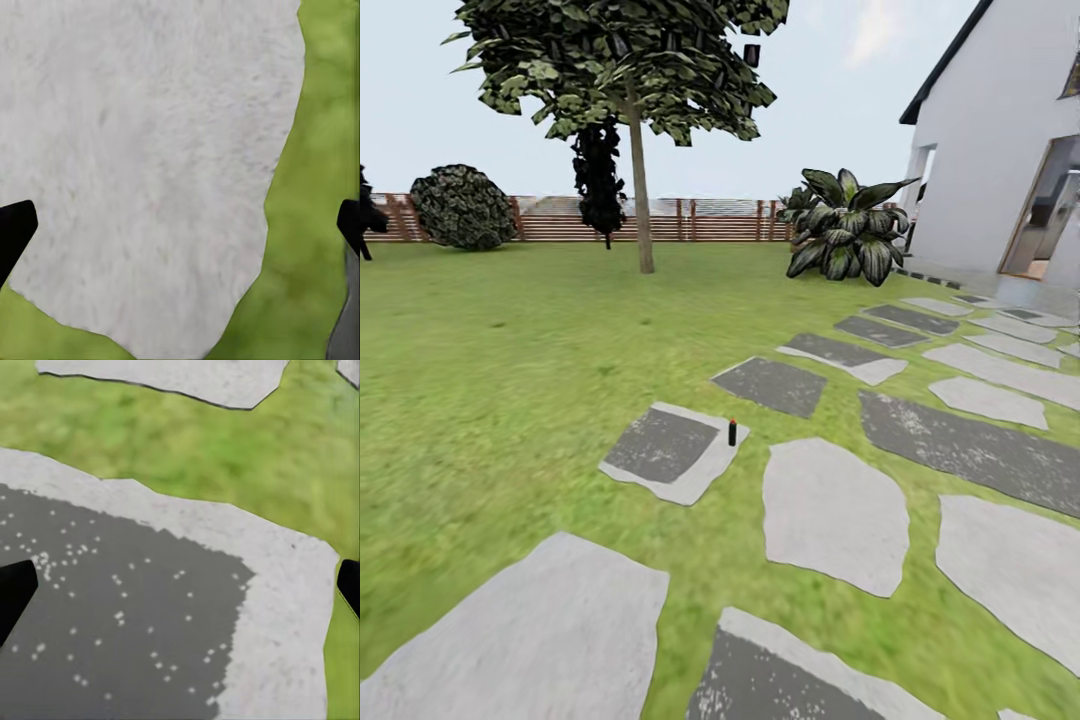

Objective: In the garden, pick up the pesticide atomizer on the floor and spray pesticide onto both trees until each tree trunk is fully covered.

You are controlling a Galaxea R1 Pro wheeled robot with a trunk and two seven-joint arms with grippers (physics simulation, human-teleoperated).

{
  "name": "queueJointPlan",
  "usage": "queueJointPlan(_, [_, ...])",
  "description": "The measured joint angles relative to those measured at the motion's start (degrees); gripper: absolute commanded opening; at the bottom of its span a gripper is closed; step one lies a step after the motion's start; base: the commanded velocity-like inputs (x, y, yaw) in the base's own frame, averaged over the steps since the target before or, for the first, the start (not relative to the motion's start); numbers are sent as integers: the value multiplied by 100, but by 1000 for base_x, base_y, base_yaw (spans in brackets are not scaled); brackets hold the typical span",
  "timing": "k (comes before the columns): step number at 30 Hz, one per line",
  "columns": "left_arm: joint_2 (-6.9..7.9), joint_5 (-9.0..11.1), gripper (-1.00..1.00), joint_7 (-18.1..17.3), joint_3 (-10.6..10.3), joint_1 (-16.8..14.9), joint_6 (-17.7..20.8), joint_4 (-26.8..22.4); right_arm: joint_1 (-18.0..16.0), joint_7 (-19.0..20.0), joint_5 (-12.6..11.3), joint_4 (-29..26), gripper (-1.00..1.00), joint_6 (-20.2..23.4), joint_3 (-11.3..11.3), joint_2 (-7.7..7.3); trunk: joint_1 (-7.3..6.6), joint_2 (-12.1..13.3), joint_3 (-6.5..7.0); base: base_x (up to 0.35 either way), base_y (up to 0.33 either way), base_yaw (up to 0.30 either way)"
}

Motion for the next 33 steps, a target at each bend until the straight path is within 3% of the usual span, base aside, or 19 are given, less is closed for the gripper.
queueJointPlan(12, [0, -3, 100, 1, 2, 0, 0, 0, 0, -6, 8, 13, 100, 0, -9, -1, 0, 0, 0, 329, -110, -4])
queueJointPlan(33, [0, -9, 100, 1, 7, 0, 0, 0, 0, -9, 0, 13, 100, 0, -9, -7, 0, 0, 0, 252, -238, 0])
